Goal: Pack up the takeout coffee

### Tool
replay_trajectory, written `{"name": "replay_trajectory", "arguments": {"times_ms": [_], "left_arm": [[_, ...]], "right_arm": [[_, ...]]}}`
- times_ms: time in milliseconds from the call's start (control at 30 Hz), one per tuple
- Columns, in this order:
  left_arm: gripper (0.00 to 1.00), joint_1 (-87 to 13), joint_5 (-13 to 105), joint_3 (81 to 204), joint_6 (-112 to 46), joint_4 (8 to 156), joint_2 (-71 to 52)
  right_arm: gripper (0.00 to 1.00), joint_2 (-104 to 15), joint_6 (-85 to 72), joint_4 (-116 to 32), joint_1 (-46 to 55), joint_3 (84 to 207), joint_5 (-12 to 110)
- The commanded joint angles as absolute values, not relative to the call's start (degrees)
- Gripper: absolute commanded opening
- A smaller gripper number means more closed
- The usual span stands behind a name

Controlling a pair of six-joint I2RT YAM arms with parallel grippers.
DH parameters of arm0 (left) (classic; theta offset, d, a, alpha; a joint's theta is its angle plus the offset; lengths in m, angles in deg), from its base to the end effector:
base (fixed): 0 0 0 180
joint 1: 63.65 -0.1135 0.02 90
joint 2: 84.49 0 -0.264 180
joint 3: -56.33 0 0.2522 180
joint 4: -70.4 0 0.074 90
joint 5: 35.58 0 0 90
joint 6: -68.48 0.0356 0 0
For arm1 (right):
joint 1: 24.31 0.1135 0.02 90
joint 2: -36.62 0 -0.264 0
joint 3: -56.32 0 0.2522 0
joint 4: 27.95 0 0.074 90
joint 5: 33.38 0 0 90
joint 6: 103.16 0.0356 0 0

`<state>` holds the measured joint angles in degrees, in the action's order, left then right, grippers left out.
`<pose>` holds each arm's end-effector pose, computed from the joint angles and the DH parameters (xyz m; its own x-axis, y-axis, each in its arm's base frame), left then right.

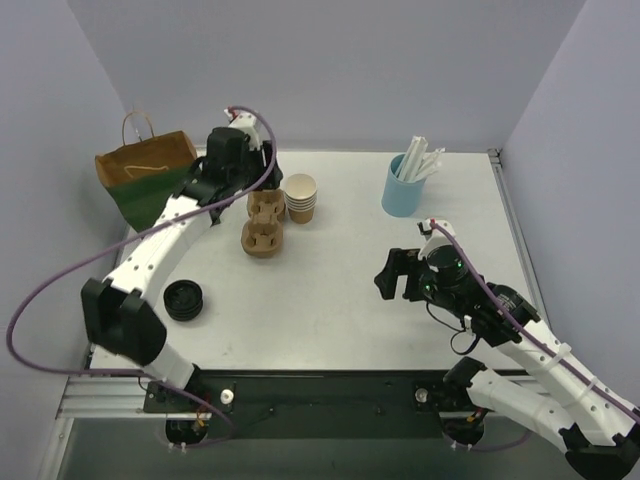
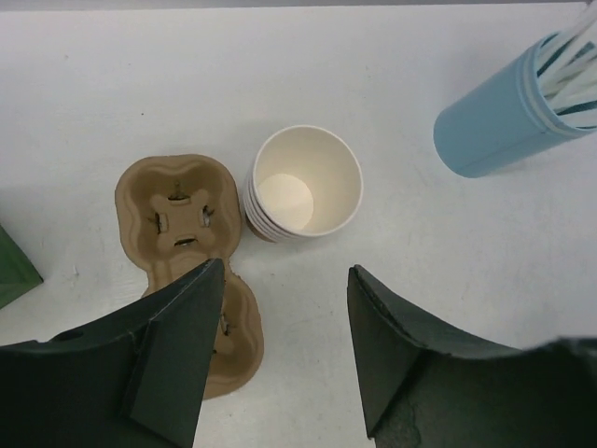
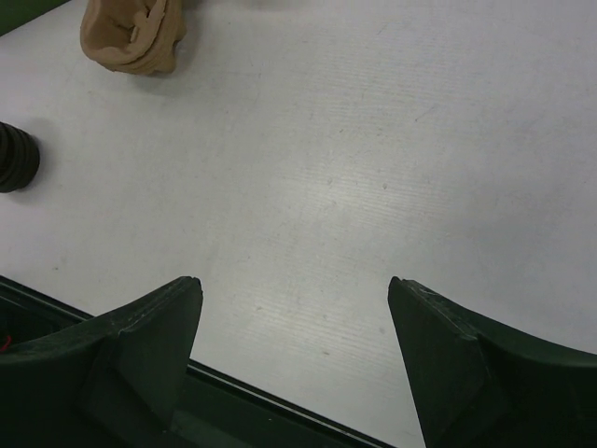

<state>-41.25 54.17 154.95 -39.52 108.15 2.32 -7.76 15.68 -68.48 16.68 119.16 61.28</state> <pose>0.3242 -0.1338 0.3808 -0.5035 -0.1267 -0.8547 0.2409 0.9294 -0.2797 0.1317 0.1106 0.3369 -0.5364 0.1708 -0.8265 -0.3861 0.8212 0.4203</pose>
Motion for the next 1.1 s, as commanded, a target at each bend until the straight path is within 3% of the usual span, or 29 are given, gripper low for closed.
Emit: {"name": "replay_trajectory", "arguments": {"times_ms": [0, 633, 1067], "left_arm": [[0.62, -41.41, 57.06, 162.97, -41.21, 109.38, 9.54], [0.55, -41.24, 53.72, 172.92, -40.16, 108.93, 28.0], [0.5, -40.97, 56.62, 174.59, -39.8, 110.17, 31.26]], "right_arm": [[0.83, -6.53, 14.09, -67.12, 17.17, 119.13, 60.04], [0.77, -7.41, 12.06, -67.03, 17.43, 118.6, 59.25], [0.76, -7.06, 10.66, -67.03, 17.35, 118.6, 59.96]]}}
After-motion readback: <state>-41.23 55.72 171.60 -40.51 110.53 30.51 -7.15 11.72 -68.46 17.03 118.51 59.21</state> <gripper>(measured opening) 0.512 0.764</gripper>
